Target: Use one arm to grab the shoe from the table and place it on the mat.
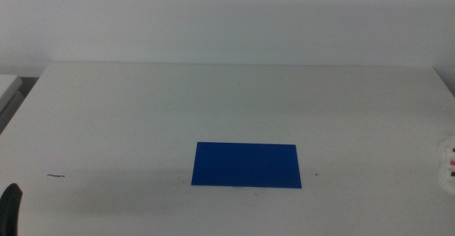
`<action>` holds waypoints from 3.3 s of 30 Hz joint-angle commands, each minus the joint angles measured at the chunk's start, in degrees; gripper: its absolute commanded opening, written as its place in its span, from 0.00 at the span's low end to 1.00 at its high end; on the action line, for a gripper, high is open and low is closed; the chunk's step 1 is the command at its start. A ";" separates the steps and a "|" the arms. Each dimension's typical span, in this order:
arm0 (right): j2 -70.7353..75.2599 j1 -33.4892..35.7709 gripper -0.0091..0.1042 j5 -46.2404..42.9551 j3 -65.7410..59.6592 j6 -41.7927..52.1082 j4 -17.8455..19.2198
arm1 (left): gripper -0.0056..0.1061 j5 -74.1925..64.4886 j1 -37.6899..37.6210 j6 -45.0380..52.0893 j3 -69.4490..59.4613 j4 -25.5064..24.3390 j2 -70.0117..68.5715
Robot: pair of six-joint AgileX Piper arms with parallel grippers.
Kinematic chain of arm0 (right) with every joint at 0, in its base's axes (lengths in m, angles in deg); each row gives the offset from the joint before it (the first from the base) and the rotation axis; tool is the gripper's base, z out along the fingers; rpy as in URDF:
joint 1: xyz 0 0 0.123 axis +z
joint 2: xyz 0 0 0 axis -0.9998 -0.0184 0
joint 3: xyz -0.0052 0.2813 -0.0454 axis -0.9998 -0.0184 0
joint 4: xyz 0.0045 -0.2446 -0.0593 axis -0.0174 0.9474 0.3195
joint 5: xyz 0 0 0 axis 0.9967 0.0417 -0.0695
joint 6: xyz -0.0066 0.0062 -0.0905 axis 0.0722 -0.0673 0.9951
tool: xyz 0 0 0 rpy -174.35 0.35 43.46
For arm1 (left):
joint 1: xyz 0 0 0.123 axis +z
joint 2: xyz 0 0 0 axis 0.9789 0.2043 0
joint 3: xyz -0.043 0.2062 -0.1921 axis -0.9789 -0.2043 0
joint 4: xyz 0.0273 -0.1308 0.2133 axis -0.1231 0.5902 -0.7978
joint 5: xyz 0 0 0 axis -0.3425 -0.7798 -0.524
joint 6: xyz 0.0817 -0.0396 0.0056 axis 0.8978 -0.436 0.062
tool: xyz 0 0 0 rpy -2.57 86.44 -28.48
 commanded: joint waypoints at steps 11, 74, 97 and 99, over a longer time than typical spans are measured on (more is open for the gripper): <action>-21.35 -4.72 0.90 -16.91 1.26 10.60 -8.11 | 0.89 0.71 -0.02 -0.08 -0.02 0.23 0.28; -52.74 49.47 0.22 -4.20 38.88 -29.34 -13.04 | 0.89 0.71 -0.02 -0.08 -0.02 0.23 0.28; -52.74 49.47 0.22 -8.35 38.88 -75.77 -8.37 | 0.89 0.71 -0.02 -0.08 -0.02 0.23 0.28; -52.74 49.47 0.22 -6.27 38.88 -91.15 -8.26 | 0.89 0.71 -0.02 -0.08 -0.02 0.23 0.28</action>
